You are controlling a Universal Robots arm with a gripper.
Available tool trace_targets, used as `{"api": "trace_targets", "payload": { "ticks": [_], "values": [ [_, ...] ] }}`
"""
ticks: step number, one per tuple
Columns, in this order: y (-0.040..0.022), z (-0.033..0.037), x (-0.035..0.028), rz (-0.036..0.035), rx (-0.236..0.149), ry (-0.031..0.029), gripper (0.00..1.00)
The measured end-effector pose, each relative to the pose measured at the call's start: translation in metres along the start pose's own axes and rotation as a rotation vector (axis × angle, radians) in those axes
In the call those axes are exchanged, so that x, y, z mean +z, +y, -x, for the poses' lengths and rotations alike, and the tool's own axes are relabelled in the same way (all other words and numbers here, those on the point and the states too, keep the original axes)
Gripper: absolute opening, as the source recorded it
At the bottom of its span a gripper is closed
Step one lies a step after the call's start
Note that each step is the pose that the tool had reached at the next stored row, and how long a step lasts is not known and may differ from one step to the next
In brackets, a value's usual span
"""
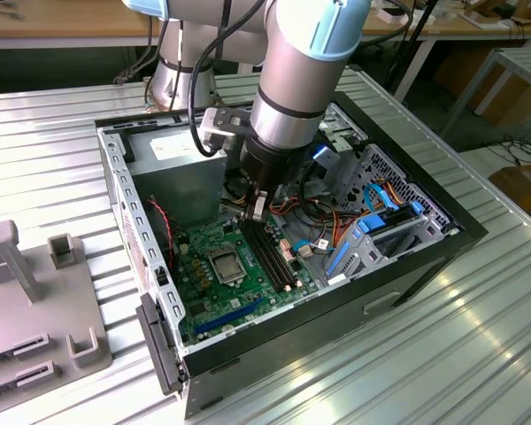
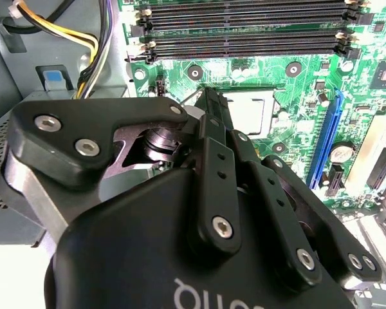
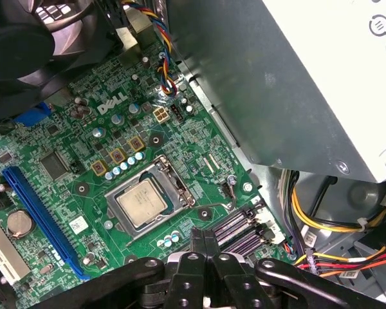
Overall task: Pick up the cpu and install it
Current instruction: 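Install the first cpu locking lever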
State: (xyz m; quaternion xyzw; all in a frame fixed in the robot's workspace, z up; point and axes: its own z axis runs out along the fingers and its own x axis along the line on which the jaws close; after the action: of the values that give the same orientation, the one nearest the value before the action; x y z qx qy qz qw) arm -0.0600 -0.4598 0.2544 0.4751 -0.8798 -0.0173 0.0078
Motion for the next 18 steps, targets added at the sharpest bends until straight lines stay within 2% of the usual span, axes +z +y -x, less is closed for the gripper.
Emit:
{"api": "trace_targets", "payload": {
  "ticks": [10,11,13,18],
  "values": [
    [-0.0013,0.0008,-0.0004,0.0,0.0,0.0003,0.11],
    [-0.011,0.0076,-0.0006,0.0001,0.0,0.0,0.11],
    [-0.0021,0.0214,0.0031,0.0018,0.0,-0.0028,0.11],
    [0.0012,0.0263,0.0075,0.0057,-0.001,-0.0087,0.11]
  ]
}}
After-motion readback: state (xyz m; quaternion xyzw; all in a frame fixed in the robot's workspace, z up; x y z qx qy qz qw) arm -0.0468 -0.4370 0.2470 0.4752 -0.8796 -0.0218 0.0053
